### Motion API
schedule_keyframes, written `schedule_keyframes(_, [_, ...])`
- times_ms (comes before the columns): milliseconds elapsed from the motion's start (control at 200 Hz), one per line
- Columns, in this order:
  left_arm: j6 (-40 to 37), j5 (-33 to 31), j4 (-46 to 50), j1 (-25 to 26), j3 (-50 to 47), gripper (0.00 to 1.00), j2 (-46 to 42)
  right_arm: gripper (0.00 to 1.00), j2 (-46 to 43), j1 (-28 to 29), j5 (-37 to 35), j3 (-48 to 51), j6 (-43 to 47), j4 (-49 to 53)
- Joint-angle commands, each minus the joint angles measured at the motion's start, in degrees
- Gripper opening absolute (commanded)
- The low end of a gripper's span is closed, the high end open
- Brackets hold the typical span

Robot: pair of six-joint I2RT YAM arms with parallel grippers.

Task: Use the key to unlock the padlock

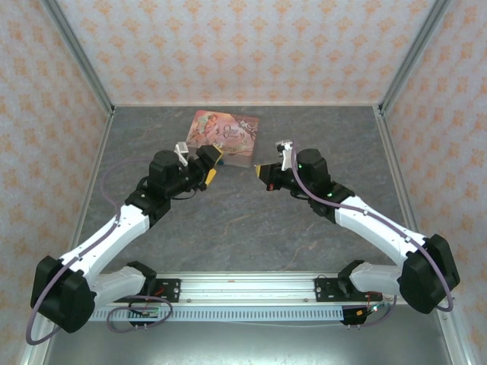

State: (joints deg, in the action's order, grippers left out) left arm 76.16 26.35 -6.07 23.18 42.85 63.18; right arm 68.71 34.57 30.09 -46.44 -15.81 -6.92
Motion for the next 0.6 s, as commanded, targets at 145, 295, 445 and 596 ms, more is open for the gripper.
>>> schedule_keyframes(145, [25.60,3.74,-12.59,3.04,1.06,0.80,4.72,0.00,0.40,0.47,6.98,-0.96,-0.80,-7.05])
schedule_keyframes(295, [28.21,4.50,-13.00,5.26,2.94,0.78,7.32,0.00,1.91,1.53,7.66,-0.98,-2.29,-10.07])
schedule_keyframes(445, [30.64,3.82,-15.38,6.70,2.64,0.74,8.98,0.00,2.97,2.03,8.88,-1.82,-2.51,-10.44])
schedule_keyframes(596, [32.08,2.58,-16.66,7.08,1.85,0.65,9.48,0.00,3.01,2.00,10.38,-2.17,-2.70,-10.48])
